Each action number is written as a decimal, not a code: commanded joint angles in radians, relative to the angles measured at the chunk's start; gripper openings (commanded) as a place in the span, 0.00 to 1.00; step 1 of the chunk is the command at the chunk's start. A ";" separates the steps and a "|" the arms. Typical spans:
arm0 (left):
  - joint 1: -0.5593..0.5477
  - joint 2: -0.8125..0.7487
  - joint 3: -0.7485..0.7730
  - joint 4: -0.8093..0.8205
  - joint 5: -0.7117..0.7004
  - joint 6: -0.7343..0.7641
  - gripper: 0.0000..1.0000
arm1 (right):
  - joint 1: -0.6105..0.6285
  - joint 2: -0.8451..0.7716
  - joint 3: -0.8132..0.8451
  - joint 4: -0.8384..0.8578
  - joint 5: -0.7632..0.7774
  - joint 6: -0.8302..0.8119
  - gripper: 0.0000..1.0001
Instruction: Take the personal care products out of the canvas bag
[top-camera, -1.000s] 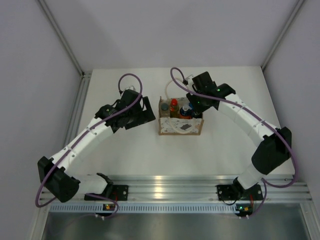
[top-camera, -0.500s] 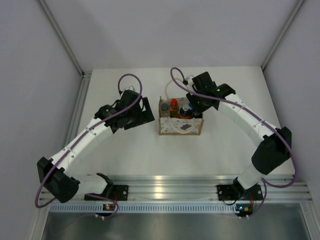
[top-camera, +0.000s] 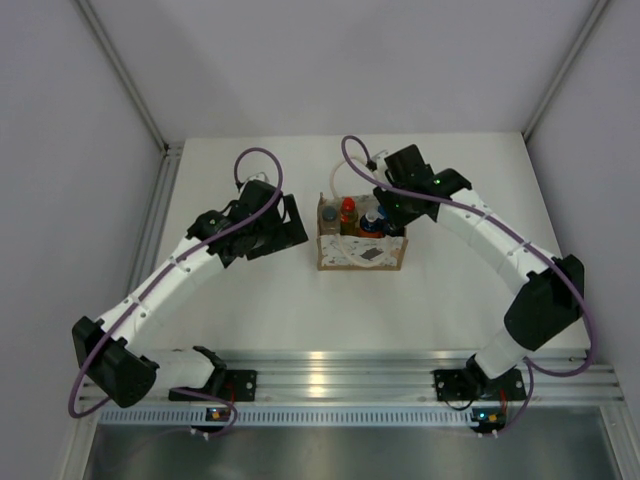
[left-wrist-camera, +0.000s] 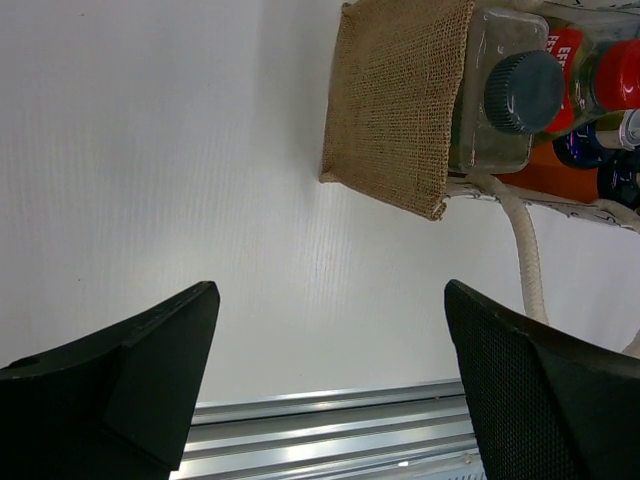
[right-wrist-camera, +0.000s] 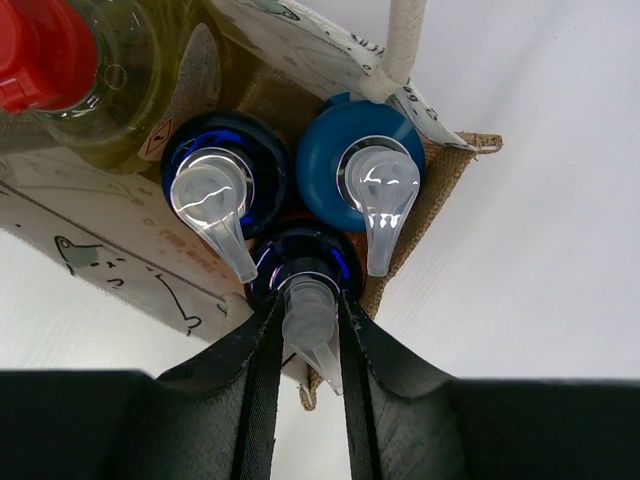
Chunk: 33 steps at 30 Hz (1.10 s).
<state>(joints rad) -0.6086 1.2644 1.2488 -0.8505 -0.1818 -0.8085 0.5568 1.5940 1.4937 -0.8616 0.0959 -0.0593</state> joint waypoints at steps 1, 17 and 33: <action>-0.002 -0.036 0.003 -0.009 -0.022 0.011 0.98 | 0.015 -0.036 -0.016 0.024 0.013 0.000 0.25; -0.002 -0.059 0.000 -0.032 -0.038 0.005 0.98 | 0.015 -0.062 -0.049 0.022 0.021 0.041 0.30; -0.002 -0.076 -0.006 -0.032 -0.044 0.000 0.98 | 0.005 -0.029 -0.013 0.022 -0.016 0.019 0.09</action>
<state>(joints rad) -0.6086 1.2274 1.2488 -0.8768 -0.2020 -0.8093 0.5591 1.5589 1.4532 -0.8497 0.0944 -0.0376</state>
